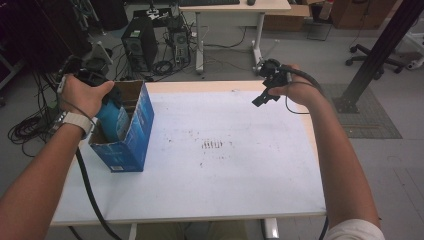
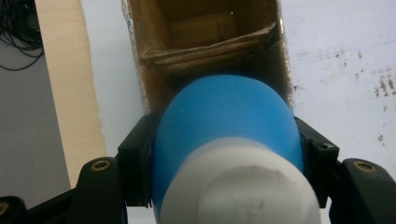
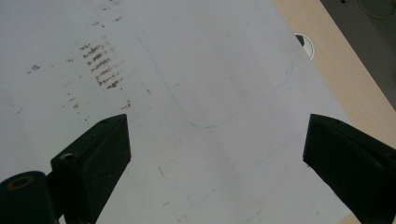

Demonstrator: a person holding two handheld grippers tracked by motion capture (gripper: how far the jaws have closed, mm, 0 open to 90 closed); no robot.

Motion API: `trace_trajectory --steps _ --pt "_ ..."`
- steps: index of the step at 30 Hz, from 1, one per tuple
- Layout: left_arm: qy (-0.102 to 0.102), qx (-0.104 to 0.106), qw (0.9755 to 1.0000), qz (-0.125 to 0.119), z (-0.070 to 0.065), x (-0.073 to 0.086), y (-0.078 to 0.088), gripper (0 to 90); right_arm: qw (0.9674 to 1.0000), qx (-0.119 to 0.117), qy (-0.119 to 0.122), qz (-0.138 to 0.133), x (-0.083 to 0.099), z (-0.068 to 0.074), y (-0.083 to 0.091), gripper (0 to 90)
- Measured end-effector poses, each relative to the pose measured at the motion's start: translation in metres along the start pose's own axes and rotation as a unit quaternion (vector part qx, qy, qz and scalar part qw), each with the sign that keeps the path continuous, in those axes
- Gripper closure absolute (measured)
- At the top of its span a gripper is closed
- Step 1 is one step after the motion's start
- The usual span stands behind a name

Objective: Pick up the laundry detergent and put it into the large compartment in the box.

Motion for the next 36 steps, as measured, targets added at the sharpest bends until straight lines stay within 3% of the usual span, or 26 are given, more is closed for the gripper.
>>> trace_trajectory --steps 16,22,36 --pt "-0.003 -0.005 1.0000 0.003 0.003 0.003 -0.024 37.1 1.0000 -0.004 -0.002 0.004 0.000 0.000 -0.004 7.8" --pt "-0.002 0.003 1.0000 -0.002 0.002 0.003 -0.031 37.1 1.0000 -0.004 -0.004 0.005 0.000 0.000 -0.005 7.7" --pt "-0.010 -0.014 0.9998 0.005 -0.002 0.003 -0.045 37.1 1.0000 -0.004 -0.003 0.005 0.002 0.000 -0.006 7.7"
Point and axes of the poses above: each handheld gripper's, and its own axes: y roughly backward along the jaws, x roughly out of its underside, z roughly to its left, the point moved 9 cm from there along -y, roughly forward along the jaws, and after that the axes turned 5 degrees about z, right-handed, at the moved point
